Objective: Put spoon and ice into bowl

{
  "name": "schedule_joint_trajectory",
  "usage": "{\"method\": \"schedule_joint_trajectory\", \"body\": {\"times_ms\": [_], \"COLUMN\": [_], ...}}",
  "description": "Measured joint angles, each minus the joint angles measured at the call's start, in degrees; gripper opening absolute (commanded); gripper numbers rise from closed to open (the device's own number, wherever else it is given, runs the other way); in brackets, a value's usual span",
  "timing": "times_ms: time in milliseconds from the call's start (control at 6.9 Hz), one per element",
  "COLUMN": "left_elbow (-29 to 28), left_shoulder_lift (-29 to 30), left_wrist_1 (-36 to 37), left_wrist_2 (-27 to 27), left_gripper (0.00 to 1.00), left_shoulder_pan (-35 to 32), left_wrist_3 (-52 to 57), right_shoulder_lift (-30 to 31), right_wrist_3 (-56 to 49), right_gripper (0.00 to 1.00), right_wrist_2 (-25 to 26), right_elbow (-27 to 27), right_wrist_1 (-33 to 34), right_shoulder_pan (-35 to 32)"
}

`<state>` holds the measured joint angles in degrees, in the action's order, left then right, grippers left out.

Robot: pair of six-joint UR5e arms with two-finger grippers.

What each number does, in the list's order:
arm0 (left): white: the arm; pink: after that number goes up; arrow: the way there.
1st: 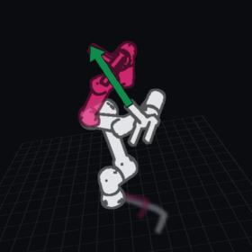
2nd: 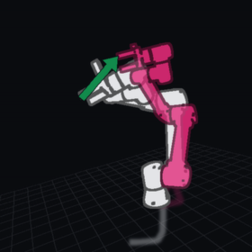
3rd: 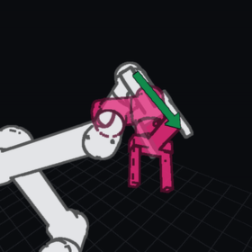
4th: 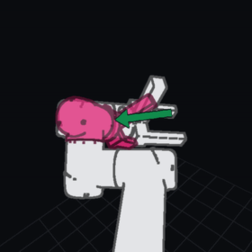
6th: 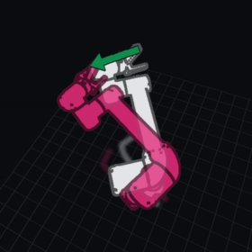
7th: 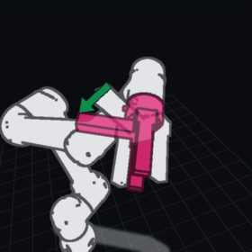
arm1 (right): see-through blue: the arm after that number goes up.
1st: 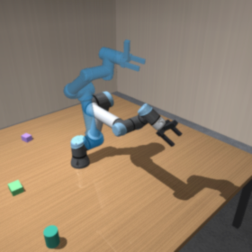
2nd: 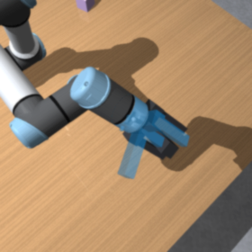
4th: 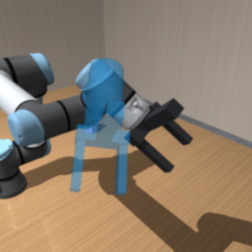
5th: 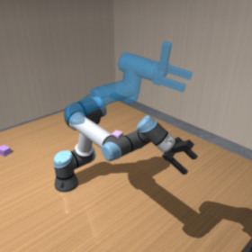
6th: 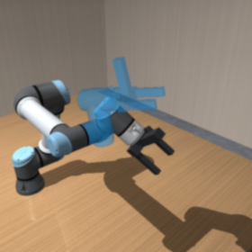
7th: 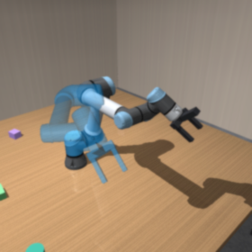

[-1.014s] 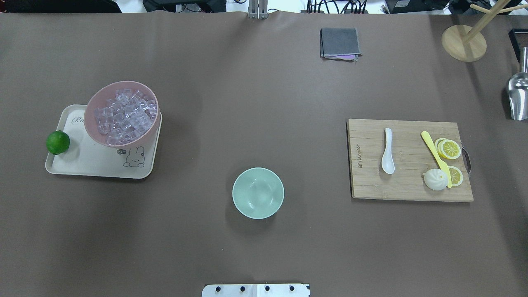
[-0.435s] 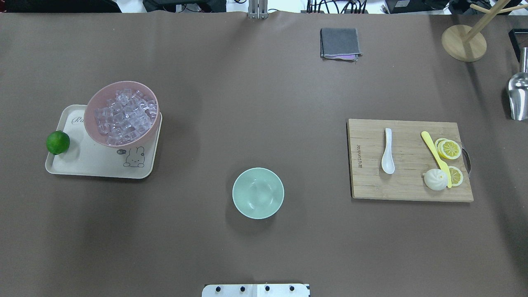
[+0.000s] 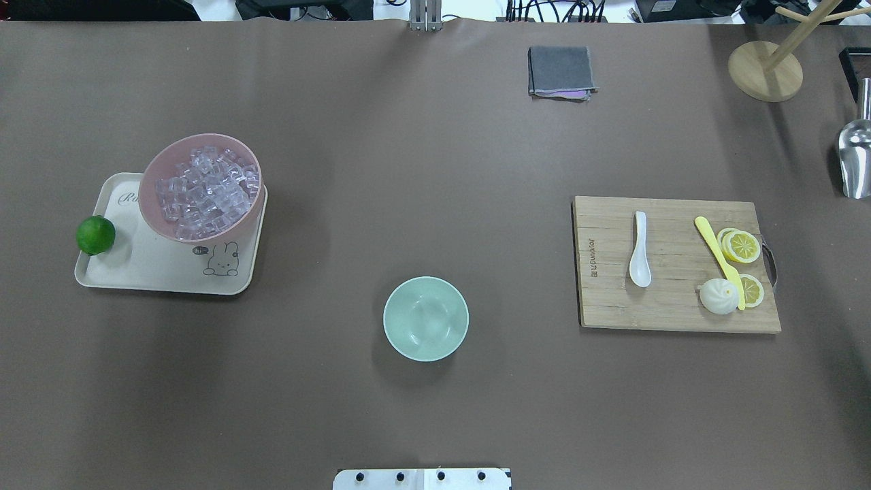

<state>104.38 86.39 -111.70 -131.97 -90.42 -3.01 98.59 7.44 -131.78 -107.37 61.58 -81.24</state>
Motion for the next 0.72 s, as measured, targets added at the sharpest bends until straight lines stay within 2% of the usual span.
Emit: {"method": "schedule_joint_trajectory", "body": {"times_ms": [290, 580, 725], "left_elbow": [0.00, -0.21, -0.22], "left_shoulder_lift": [0.30, 1.99, 4.16], "left_wrist_1": [-6.12, -14.43, -16.18], "left_wrist_2": [-0.10, 0.51, 0.98], "left_gripper": [0.99, 0.99, 0.99], "left_shoulder_pan": [5.90, 15.69, 20.42], "left_wrist_3": [-5.83, -19.97, -26.13], "right_shoulder_lift": [-2.94, -4.74, -5.53], "right_wrist_3": [12.49, 24.26, 29.51], "right_gripper": [1.00, 1.00, 1.00], "right_wrist_2": [3.55, 9.05, 12.99], "right_elbow": [-1.56, -4.68, -6.06], "right_wrist_1": [-0.05, -0.06, -0.04], "right_shoulder_pan": [7.73, 15.56, 19.91]}}
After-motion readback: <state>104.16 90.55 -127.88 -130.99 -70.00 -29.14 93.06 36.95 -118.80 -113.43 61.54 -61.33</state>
